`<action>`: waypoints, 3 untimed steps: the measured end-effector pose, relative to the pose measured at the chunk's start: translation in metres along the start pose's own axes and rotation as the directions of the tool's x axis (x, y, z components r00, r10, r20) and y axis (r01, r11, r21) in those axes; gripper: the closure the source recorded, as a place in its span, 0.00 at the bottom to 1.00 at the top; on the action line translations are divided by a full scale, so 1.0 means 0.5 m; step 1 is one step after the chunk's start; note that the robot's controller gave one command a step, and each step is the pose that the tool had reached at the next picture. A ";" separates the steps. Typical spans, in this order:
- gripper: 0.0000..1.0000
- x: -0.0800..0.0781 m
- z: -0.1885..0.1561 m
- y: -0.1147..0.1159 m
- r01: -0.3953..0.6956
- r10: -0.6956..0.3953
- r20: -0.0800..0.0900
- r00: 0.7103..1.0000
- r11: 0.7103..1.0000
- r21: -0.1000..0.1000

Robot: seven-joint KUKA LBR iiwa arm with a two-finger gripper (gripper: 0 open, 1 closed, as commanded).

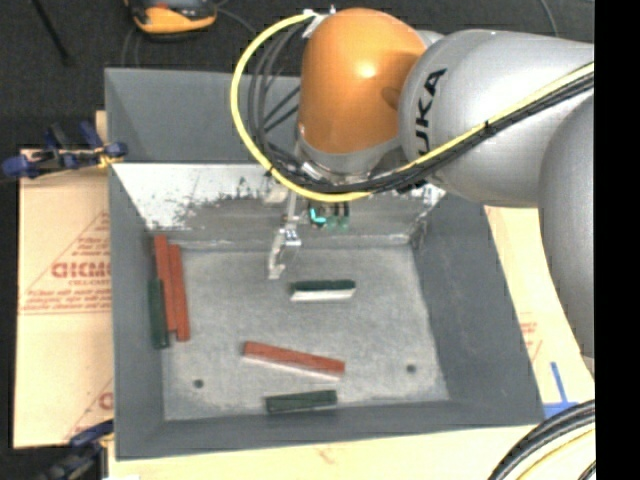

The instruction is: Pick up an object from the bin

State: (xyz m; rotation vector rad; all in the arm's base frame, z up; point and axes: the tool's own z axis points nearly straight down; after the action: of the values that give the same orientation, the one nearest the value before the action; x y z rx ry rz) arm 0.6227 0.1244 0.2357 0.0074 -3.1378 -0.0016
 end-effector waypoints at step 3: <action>0.00 0.021 0.242 -0.077 0.062 -0.062 0.012 0.998 0.998 0.002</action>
Offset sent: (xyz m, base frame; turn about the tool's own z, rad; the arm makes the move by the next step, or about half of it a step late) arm -0.0427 -0.0368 -0.1323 0.0070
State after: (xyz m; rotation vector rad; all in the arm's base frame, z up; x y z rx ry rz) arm 0.6119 0.0860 0.1145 0.1051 -3.1482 0.0004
